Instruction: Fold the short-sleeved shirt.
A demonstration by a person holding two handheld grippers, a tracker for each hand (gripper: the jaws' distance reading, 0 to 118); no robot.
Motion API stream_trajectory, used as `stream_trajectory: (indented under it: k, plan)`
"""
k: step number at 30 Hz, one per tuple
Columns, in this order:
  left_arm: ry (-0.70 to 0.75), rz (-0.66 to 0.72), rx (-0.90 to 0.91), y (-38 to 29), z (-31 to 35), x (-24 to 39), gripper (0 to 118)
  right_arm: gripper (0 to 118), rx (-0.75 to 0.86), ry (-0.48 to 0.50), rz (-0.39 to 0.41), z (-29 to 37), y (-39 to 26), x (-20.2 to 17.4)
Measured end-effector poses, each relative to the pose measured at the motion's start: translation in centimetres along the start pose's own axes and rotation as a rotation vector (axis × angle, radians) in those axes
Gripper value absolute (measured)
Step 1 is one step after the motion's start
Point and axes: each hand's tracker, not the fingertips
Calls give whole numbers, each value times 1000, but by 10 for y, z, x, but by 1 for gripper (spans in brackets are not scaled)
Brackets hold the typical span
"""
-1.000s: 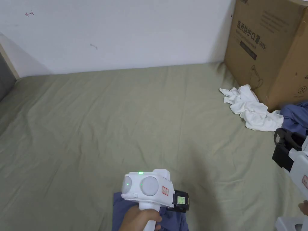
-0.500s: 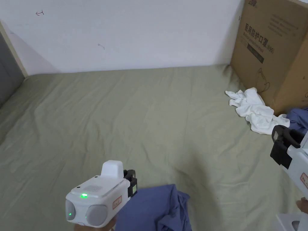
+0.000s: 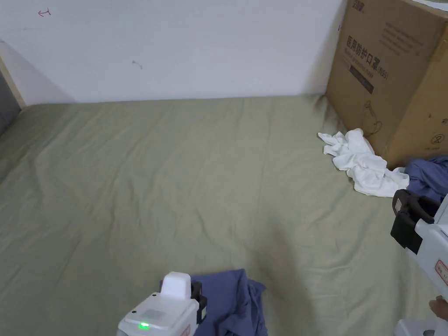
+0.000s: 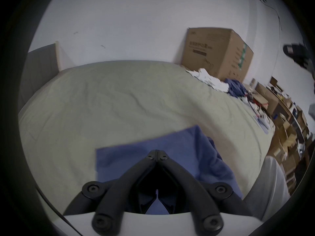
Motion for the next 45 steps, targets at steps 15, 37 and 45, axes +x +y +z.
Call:
stream_trajectory:
  k: [15, 37, 45]
  plan:
    - [-119, -187, -78, -34, -34, 101, 0, 0, -24, -61, -2, 8, -8, 23]
    - [18, -89, 385, 116, 120, 1, 0, 0, 97, 46, 12, 20, 28, -30]
    - [184, -90, 530, 144, 154, -43, 0, 0, 152, 80, 7, 13, 30, -56]
